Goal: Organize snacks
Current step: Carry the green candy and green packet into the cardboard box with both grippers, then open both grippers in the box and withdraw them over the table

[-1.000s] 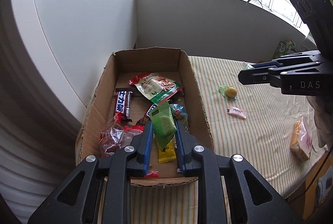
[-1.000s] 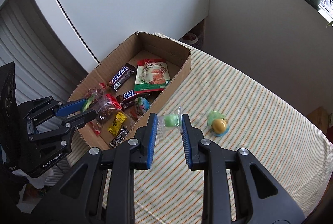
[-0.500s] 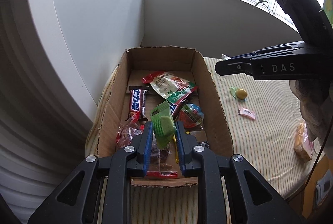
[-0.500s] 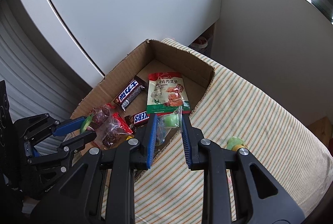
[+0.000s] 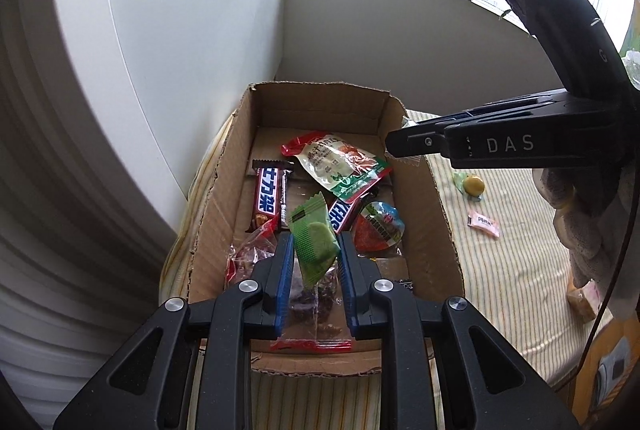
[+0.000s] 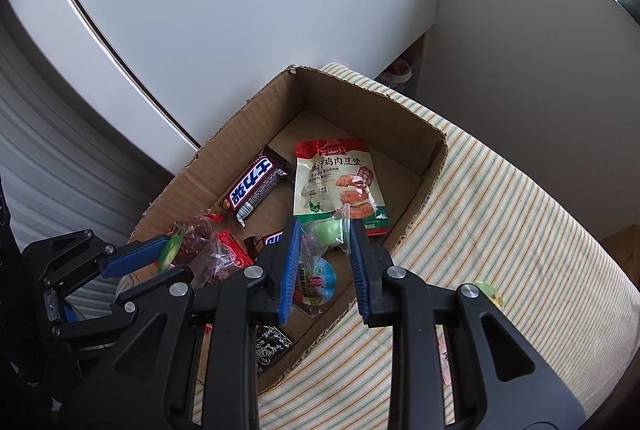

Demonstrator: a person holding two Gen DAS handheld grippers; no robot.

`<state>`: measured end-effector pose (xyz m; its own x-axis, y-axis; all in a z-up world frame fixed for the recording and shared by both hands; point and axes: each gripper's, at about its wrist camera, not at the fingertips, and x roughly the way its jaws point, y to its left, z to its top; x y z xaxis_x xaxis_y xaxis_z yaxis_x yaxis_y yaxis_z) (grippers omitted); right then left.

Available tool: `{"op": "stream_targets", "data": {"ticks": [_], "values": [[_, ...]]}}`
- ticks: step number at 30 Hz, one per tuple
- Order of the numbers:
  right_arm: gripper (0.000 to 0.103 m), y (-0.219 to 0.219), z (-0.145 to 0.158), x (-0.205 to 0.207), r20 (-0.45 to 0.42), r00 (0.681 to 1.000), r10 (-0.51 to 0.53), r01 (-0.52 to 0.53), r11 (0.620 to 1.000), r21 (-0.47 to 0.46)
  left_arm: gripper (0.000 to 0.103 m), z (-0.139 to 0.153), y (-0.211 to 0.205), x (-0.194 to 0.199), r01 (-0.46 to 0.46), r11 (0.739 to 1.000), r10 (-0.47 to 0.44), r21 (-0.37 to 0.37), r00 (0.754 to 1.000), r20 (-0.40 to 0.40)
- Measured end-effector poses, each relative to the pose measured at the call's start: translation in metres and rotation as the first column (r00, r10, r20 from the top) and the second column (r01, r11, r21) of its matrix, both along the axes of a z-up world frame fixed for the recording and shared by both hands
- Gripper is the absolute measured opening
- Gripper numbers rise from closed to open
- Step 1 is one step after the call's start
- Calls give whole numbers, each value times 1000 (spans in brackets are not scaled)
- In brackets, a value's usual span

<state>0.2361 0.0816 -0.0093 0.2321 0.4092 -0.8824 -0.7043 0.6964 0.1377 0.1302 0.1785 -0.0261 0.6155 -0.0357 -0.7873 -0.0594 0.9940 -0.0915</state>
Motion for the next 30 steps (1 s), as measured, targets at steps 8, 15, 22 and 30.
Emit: {"op": "stream_targets", "data": {"ticks": [8,15,22,30], "values": [[67,-2,6,-1,25,1000,-13,12,1000,21,48,-1,-2,0,-15,1000,15,1,1000,-5],[76,-9,11,-1,31,999,-32,31,999,26,53,0,-3,-1,-20,1000,20,-2,1000,2],[76,-28,22,-6,39,997,-61,59,998,37,53,8,-13,-6,0,1000,1,-12,1000,12],[77,-63,39,-26,55,994,-90,87,995,49,53,19,-38,-15,39,999,-38,-27,999,30]]}}
